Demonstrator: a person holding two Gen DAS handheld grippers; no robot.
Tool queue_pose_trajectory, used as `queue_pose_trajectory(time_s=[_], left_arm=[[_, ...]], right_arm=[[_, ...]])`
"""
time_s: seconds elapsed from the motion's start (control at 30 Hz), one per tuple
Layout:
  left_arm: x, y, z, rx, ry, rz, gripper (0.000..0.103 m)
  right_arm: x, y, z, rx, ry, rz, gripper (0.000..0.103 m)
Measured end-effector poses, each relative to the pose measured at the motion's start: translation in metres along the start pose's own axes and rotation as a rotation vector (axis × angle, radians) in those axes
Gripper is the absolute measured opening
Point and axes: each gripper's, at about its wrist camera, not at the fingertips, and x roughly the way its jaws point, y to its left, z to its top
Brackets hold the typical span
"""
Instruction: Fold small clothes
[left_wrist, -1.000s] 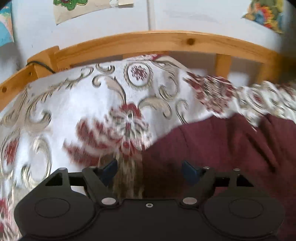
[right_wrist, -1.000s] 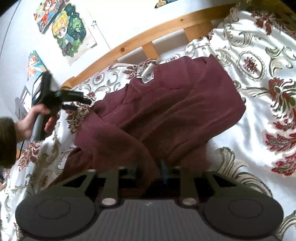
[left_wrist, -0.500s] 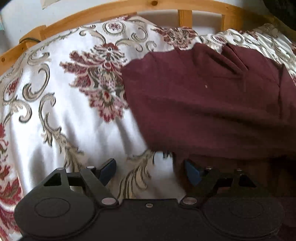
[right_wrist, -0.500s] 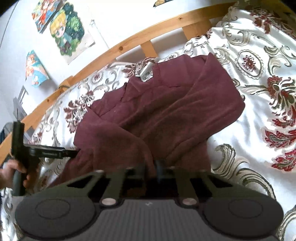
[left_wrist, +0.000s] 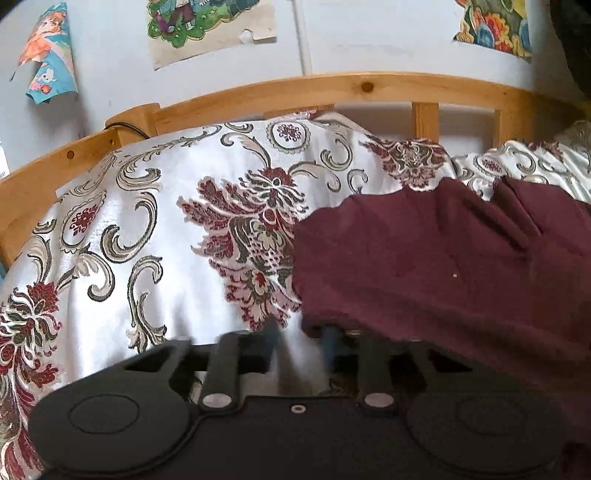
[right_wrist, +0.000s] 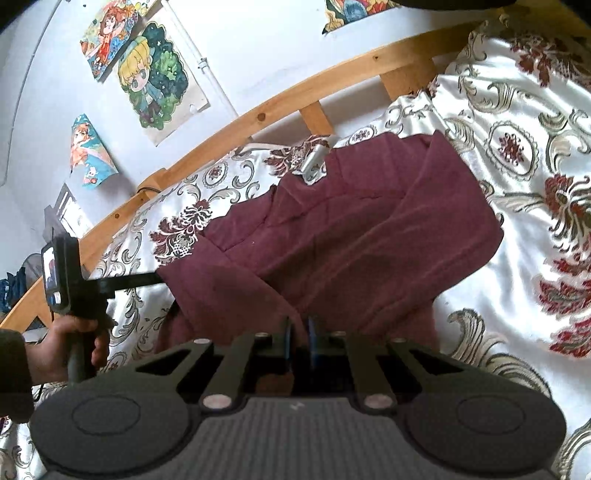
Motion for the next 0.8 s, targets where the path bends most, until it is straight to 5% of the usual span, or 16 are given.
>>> queue_pose_trajectory(time_s=[0.3, 0.37, 0.4, 0.5, 0.63, 0.73, 0.77, 0.8], left_arm=[[0.013, 0.02, -0.016, -0.094, 0.144, 0.028, 0.006], [0.008, 0.026, -0.023, -0.119, 0.164, -0.025, 0.021], [0.003, 0.026, -0.025, -0.116, 0.153, -0.034, 0.04], [-0.014, 0.029, -0.025, -0.09, 0.083, -0.045, 0.072], [-0.009, 0.035, -0.004, -0.133, 0.033, -0.089, 0.076], [0.019, 0.03, 0.012, -0.155, 0.101, -0.101, 0.065], [0.03, 0.029, 0.015, -0.159, 0.143, -0.098, 0.027], [0.04, 0.028, 0.016, -0.169, 0.193, -0.083, 0.006]], right_arm=[[0.014, 0.001, -0.008, -0.038, 0.105, -0.038, 0.008], [0.013, 0.0, -0.007, -0.028, 0.106, -0.034, 0.008], [0.012, 0.0, -0.007, -0.026, 0.102, -0.035, 0.009], [0.01, -0.002, -0.006, -0.023, 0.092, -0.047, 0.026], [0.011, -0.002, -0.008, -0.015, 0.093, -0.035, 0.04], [0.012, 0.002, -0.011, -0.04, 0.095, -0.042, 0.044], [0.013, 0.004, -0.012, -0.049, 0.095, -0.046, 0.045], [0.013, 0.005, -0.013, -0.056, 0.095, -0.049, 0.045]])
